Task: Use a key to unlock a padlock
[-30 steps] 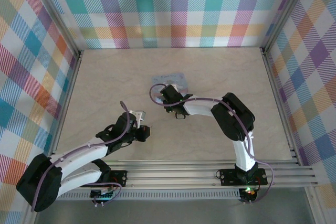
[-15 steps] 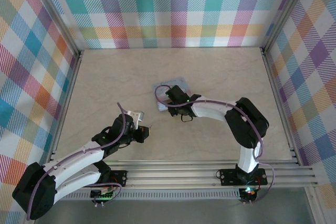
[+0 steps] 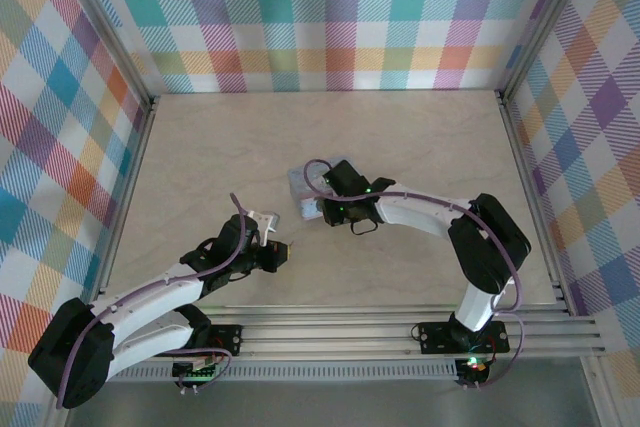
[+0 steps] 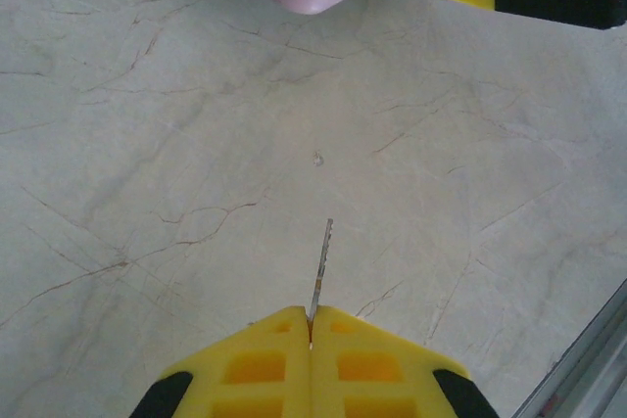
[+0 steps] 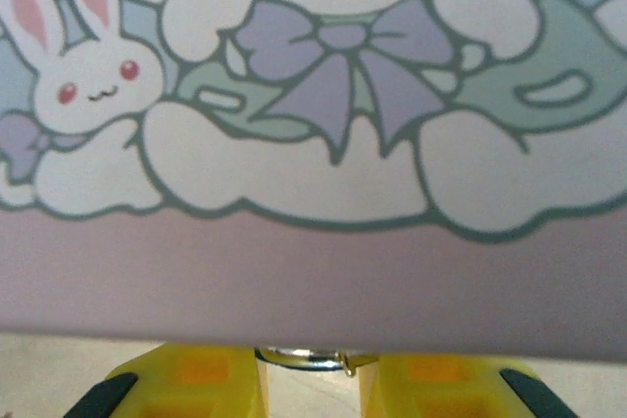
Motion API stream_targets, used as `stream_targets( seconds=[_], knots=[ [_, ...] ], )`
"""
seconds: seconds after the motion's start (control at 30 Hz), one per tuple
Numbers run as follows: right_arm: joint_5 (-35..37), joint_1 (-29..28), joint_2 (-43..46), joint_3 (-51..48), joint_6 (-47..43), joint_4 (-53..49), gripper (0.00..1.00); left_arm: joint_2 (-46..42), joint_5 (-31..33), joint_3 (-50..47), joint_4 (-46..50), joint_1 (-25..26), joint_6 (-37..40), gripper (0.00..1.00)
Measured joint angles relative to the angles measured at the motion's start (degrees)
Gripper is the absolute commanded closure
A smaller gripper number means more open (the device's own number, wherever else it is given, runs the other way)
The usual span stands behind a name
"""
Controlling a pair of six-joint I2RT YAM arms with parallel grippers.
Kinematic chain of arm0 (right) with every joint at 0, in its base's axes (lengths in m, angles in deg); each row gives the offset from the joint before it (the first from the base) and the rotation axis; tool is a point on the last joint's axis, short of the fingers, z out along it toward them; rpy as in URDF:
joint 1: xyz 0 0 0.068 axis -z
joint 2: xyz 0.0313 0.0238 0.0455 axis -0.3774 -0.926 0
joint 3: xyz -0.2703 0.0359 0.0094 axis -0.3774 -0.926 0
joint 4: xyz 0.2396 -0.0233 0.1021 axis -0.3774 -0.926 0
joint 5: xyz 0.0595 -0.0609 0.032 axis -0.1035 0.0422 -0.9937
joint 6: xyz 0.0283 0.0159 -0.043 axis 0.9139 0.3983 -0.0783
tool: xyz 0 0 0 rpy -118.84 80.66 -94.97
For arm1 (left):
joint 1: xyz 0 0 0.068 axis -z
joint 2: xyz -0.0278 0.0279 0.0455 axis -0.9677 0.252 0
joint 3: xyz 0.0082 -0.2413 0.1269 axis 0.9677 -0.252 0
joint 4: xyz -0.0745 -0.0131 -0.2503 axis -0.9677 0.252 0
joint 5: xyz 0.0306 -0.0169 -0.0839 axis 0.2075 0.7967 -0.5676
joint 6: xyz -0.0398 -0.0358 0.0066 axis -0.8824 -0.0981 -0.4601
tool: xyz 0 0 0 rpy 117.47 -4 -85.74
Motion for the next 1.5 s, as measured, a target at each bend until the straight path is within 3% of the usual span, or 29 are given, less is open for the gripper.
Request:
stream_targets(
  seconds=[0.2, 0.53, 0.83, 1.2, 1.5],
  knots=[
    [-2.49, 0.44, 0.13, 2.82, 1.31, -4.22, 1.00, 0.33, -2.38, 0.00, -2.21, -0.02, 0.46, 1.00],
    [-7.45, 1.84, -0.81, 11.63, 5.18, -12.41, 1.00, 2.84, -11.65, 0.00, -15.43, -0.02, 4.07, 1.00],
    [-10.82, 4.20, -1.01, 13.00, 10.19, -18.21, 1.00, 5.25, -13.22, -0.57, -26.40, -0.02, 6.91, 1.00],
    [-14.14, 8.46, -0.98, 14.38, 11.17, -22.36, 1.00, 20.17, -16.87, 1.70, -39.65, -0.02, 6.62, 1.00],
    [-20.83, 13.16, 0.76, 14.38, 9.79, -22.38, 1.00, 32.20, -20.57, 6.88, -50.03, -0.02, 6.45, 1.00]
  ],
)
